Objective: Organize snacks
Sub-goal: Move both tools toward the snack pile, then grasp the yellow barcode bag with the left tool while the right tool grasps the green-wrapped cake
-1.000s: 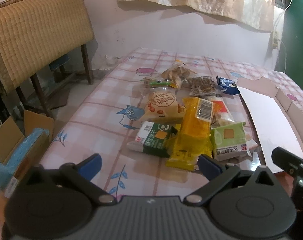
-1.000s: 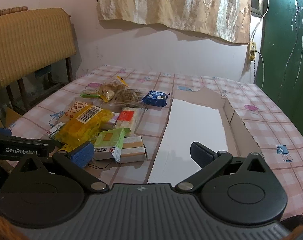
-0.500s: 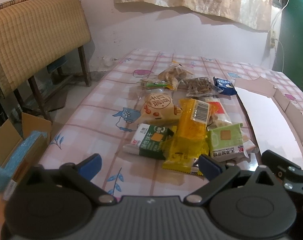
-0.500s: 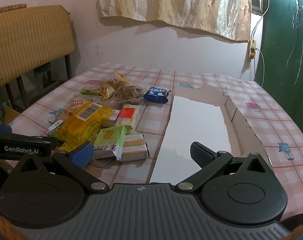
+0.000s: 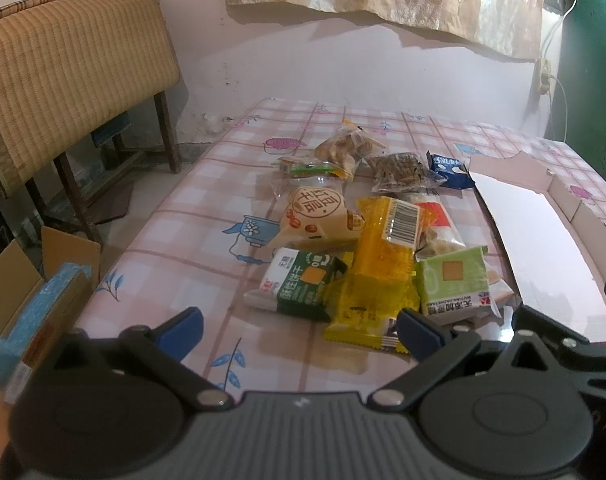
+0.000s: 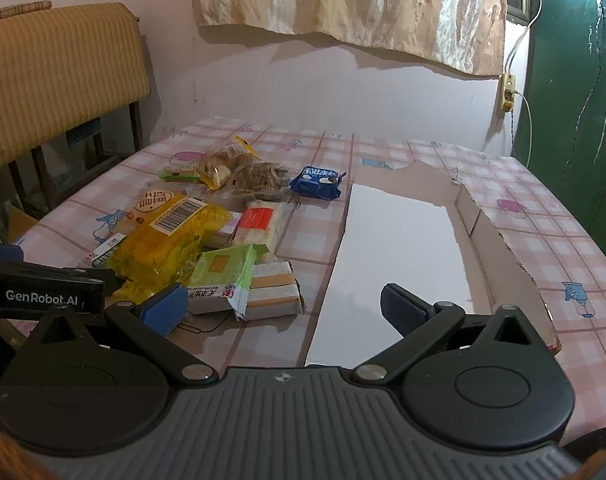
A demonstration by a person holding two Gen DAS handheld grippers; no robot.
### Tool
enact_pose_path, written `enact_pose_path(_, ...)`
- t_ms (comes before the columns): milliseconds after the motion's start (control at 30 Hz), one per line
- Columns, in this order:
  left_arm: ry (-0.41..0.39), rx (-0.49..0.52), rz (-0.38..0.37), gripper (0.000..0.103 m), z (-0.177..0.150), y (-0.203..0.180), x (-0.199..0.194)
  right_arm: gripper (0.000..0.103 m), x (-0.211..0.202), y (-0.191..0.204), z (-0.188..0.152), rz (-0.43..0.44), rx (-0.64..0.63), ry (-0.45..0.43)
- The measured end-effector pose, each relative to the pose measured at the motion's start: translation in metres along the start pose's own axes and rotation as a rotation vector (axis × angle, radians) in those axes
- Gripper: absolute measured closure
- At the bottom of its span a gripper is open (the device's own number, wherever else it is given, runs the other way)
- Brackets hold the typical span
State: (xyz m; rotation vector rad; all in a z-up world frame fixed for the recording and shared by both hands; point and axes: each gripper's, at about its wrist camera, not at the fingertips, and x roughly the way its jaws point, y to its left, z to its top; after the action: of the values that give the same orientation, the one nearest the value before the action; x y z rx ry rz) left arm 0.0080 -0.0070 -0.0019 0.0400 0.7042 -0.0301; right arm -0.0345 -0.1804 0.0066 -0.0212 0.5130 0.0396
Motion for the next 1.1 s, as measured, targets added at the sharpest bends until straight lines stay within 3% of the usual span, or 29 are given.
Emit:
enact_pose_path(267, 0.01, 0.033, 0.015, 0.001, 0.002, -0.003, 0.009, 0.0, 0.004, -0.001, 0.0, -0.007, -0.003, 0.008)
enact_pose_path(400, -0.03, 0.046, 0.006, 0.001, 0.012, -0.009, 0.011, 0.0, 0.006, -0.003, 0.0, -0.024, -0.005, 0.008)
enact_pose_path(633, -0.077, 0.101, -0.07, 0.002, 0.033, -0.035, 0.03, 0.0, 0.012, -0.014, -0.001, -0.039, 0.021, 0.01)
enact_pose_path(733, -0.058, 0.134, -0.086, 0.018, 0.037, -0.044, 0.046, 0.0, 0.017, -0.01, -0.004, -0.024, -0.014, 0.021)
enact_pose_path(800, -0.007, 0.135, -0.095, 0.052, 0.037, -0.042, 0.059, 0.0, 0.023, -0.004, -0.005, -0.009, -0.044, 0.03)
enact_pose_path(867, 0.028, 0.097, -0.148, 0.065, 0.037, -0.035, 0.068, 0.0, 0.028, 0.002, -0.005, 0.009, -0.07, 0.032)
enact_pose_path(1100, -0.023, 0.061, -0.143, 0.069, 0.035, -0.016, 0.053, 0.0, 0.051, 0.023, 0.0, 0.068, -0.14, 0.029)
